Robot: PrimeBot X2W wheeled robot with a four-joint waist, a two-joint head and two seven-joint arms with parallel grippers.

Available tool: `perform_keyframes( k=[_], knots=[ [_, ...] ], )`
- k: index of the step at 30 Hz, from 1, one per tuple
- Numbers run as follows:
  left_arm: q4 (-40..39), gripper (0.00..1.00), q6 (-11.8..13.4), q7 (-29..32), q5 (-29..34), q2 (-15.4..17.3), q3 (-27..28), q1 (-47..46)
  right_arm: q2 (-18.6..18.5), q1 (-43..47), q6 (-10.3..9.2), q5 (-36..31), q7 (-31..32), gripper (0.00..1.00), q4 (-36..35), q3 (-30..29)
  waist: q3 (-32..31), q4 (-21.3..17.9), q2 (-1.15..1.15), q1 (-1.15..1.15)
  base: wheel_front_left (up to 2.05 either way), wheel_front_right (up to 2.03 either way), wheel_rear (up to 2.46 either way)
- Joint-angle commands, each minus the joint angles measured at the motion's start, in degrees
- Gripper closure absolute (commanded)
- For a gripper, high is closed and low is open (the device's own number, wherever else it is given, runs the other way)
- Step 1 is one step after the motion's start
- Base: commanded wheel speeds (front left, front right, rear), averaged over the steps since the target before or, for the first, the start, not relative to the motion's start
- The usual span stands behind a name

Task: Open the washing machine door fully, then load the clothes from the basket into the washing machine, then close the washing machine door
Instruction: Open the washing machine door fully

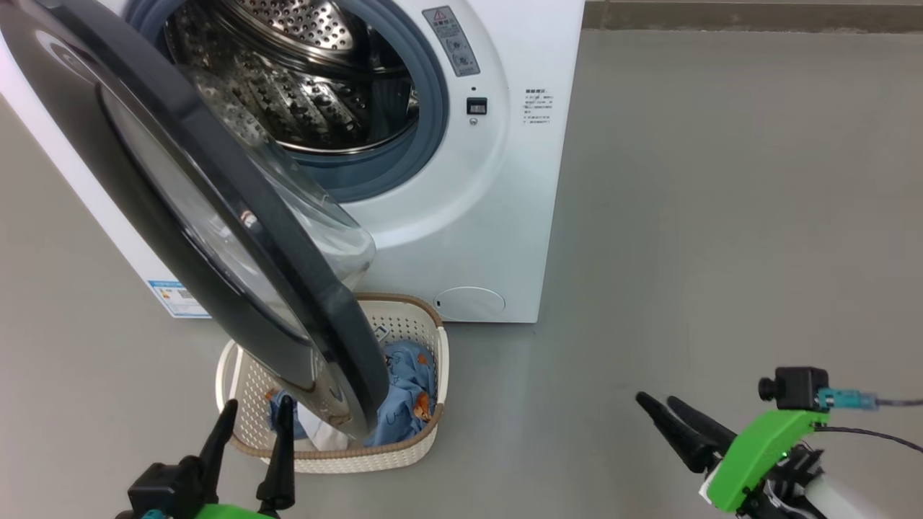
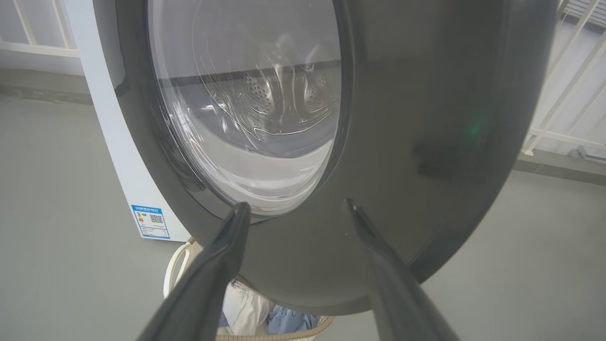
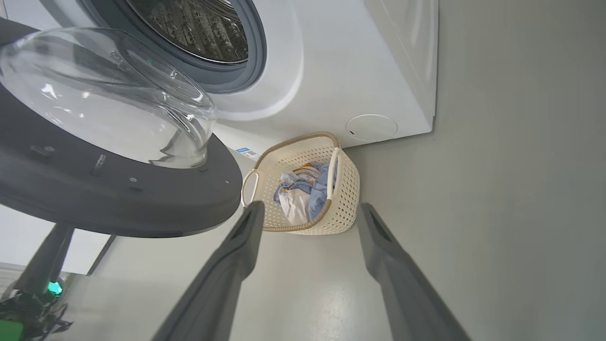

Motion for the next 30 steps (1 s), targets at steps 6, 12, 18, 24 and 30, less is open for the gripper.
perform_keyframes(
  k=[6, 12, 18, 24, 30],
  knots=[
    [-0.8, 0.00, -0.1, -0.4, 0.3, 0.9, 2.4, -0.8, -2.5, -3.0, 0.11, -7.5, -12.8, 0.00, 4.3, 5.8, 0.1, -0.2, 0.00, 0.00, 0.00, 0.00, 0.00],
    [-0.9, 0.00, -0.1, -0.4, 0.3, 0.8, 2.8, -0.9, -1.9, -5.6, 0.11, -13.3, -16.0, 0.00, 7.8, 5.1, 0.3, -0.3, 0.00, 0.00, 0.00, 0.00, 0.00],
    [-1.2, 0.00, -0.1, -0.4, 0.4, 0.8, 3.1, -1.1, -0.2, -4.7, 0.11, -23.4, -16.0, 0.00, 6.8, -4.8, 0.8, -0.4, 0.00, 0.00, 0.00, 0.00, 0.00],
    [-1.5, 0.00, -0.1, -0.4, 0.6, 0.8, 3.2, -1.5, 3.2, -0.5, 0.11, -36.9, -16.0, 0.00, 3.3, -17.3, 1.2, -0.2, 0.00, 0.00, 0.00, 0.00, 0.00],
    [-1.7, 0.00, -0.1, -0.4, 0.9, 0.7, 3.4, -1.8, 7.1, 4.0, 0.11, -47.1, -16.0, 0.00, -0.8, -27.1, 1.3, 0.2, 0.00, 0.00, 0.00, 0.00, 0.00]
  ],
)
